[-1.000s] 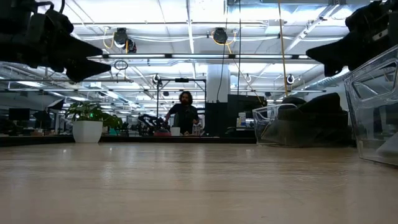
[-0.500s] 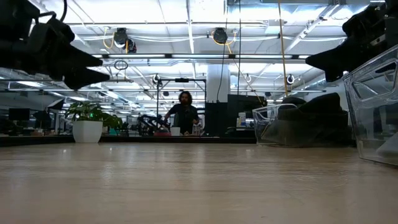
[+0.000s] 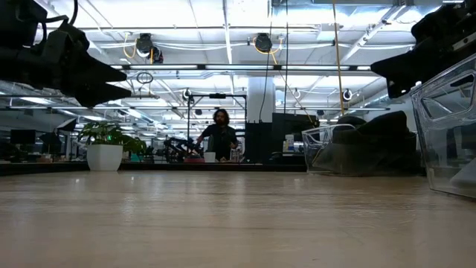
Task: Pick & Place hat
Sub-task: Return to Home Position
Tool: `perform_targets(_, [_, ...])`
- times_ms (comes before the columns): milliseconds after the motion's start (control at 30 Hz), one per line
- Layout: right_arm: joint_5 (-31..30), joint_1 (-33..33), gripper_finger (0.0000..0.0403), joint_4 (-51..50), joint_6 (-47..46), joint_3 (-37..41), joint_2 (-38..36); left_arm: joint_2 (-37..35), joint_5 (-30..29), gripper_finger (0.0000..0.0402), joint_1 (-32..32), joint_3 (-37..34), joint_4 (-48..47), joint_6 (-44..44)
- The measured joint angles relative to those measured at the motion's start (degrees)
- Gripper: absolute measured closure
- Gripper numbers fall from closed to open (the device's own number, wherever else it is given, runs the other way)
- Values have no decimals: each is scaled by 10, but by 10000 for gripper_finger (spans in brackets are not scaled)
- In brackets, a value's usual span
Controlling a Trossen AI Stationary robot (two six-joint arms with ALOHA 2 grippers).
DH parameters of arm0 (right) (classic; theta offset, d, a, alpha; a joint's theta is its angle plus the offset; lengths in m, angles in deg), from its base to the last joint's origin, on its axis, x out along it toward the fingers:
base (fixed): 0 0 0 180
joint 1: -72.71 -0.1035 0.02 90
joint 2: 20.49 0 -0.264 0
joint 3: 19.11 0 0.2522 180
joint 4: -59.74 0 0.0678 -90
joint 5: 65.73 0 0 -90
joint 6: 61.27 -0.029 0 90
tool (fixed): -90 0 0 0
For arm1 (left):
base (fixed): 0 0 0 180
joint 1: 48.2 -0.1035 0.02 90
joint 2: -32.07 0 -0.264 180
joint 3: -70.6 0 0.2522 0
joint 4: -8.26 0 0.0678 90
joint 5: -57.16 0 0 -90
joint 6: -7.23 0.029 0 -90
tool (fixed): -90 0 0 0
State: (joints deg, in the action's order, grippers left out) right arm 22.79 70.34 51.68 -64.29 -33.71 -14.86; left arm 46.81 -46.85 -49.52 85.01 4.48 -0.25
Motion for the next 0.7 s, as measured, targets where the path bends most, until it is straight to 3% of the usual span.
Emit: perform_targets(700, [0, 0, 403, -2, -83, 0, 0, 0, 2, 36, 0, 0, 1, 43])
